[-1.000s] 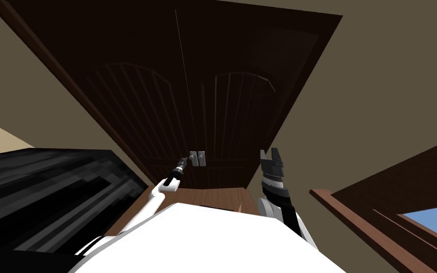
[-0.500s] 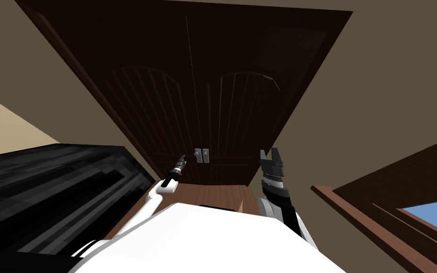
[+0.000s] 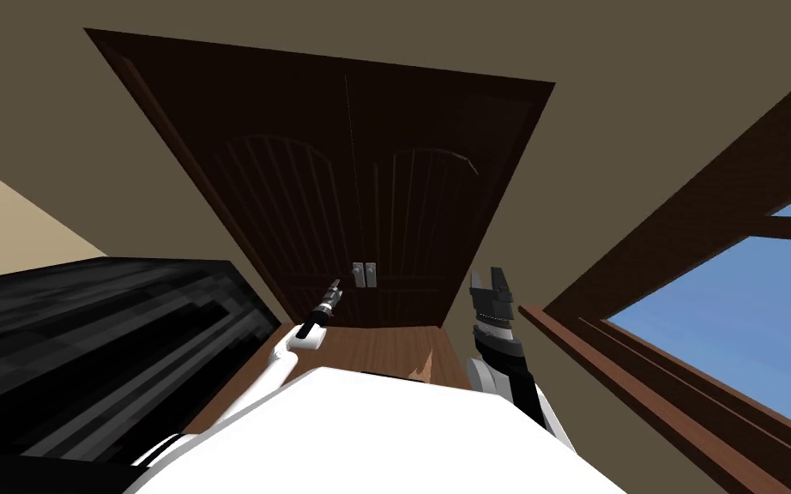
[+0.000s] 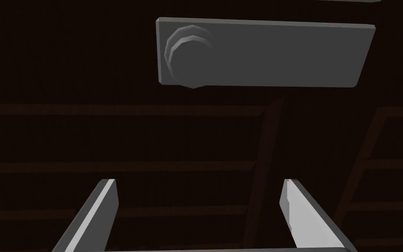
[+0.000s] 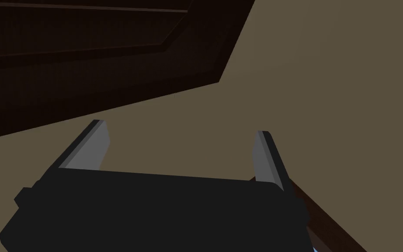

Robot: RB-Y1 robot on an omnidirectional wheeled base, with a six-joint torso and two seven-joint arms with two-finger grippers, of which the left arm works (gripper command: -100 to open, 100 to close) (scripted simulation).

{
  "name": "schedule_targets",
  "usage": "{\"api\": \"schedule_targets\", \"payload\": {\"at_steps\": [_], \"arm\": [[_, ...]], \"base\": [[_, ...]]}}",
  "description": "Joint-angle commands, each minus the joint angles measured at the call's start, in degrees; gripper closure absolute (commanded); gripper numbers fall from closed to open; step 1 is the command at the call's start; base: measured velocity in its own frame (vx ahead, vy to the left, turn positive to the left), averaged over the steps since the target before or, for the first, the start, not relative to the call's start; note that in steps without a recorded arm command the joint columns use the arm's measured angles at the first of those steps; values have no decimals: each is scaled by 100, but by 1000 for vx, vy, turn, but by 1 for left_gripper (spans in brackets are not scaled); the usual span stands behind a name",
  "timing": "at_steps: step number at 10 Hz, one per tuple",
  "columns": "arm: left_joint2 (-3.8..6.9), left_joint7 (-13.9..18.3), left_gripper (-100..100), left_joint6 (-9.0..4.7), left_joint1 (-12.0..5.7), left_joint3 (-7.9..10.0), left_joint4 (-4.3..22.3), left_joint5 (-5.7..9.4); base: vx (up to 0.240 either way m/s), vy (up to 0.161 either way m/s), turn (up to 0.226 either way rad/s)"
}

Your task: Pull the door open

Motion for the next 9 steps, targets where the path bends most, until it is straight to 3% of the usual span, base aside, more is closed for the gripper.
{"api": "schedule_targets", "payload": {"at_steps": [1, 5, 7, 9], "arm": [[0, 0, -100, 0, 0, 0, 0, 0], [219, -63, -100, 52, 142, 426, 280, 61], [206, -85, -100, 57, 104, 459, 315, 62], [152, -97, -100, 52, 33, 418, 307, 51]], "base": [[-75, -66, -24], [16, 95, 153], [150, 71, 3], [181, -24, -78]]}}
